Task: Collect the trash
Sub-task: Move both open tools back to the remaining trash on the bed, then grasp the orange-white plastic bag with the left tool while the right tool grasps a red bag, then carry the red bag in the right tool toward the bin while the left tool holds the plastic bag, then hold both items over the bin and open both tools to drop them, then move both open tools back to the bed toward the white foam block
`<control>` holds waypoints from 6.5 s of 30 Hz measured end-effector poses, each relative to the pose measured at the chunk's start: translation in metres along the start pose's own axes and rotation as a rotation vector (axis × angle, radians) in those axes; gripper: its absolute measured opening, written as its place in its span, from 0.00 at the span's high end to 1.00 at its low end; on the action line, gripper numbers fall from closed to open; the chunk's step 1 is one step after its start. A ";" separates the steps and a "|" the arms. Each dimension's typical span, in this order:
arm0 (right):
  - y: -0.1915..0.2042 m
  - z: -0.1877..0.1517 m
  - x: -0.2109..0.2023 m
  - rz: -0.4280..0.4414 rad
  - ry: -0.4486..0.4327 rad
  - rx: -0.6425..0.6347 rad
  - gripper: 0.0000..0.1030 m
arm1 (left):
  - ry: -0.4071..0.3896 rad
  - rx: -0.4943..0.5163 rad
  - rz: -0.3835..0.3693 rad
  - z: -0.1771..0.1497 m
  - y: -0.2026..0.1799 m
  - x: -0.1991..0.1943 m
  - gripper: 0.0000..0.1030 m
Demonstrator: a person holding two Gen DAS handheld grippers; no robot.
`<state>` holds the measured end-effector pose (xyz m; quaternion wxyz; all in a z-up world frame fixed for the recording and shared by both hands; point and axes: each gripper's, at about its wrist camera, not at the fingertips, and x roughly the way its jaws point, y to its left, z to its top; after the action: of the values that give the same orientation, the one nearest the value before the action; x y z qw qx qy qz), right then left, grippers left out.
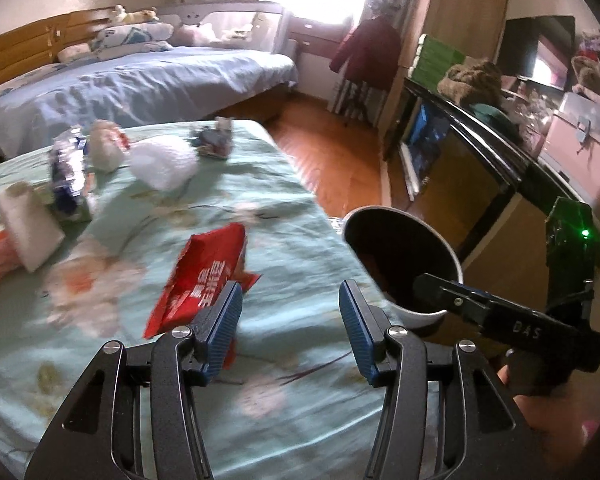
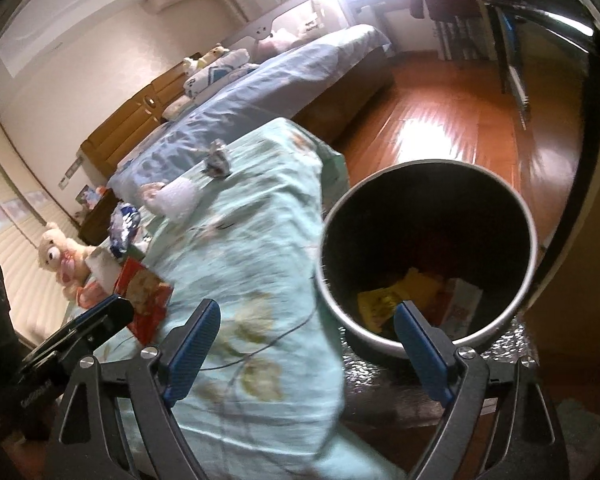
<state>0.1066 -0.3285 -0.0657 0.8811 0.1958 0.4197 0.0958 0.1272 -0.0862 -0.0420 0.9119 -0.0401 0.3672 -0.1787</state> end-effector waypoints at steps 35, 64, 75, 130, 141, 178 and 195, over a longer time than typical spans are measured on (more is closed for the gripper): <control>0.143 -0.017 0.068 0.189 0.141 -0.193 0.13 | -0.041 -0.287 0.309 -0.028 0.207 -0.054 0.42; 0.150 -0.012 0.088 0.181 0.137 -0.208 0.65 | -0.063 -0.236 0.275 -0.020 0.205 -0.047 0.70; 0.112 -0.007 0.058 0.142 0.081 -0.156 0.66 | -0.113 -0.205 0.203 -0.008 0.158 -0.060 0.70; -0.054 0.010 -0.022 -0.062 -0.066 0.109 0.66 | 0.085 0.165 -0.044 0.006 -0.046 0.049 0.71; -0.072 0.013 -0.019 -0.079 -0.063 0.137 0.66 | 0.110 0.196 -0.047 0.013 -0.062 0.065 0.71; -0.110 0.032 0.008 -0.155 -0.001 0.140 0.62 | 0.224 0.272 -0.060 0.036 -0.104 0.133 0.70; -0.096 0.030 0.001 -0.129 -0.013 0.145 0.35 | 0.187 0.216 -0.040 0.030 -0.085 0.108 0.45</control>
<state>0.1308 -0.4234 -0.0904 0.8718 0.2321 0.4313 0.0069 0.1949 -0.2052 -0.0737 0.8690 0.0677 0.4285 -0.2381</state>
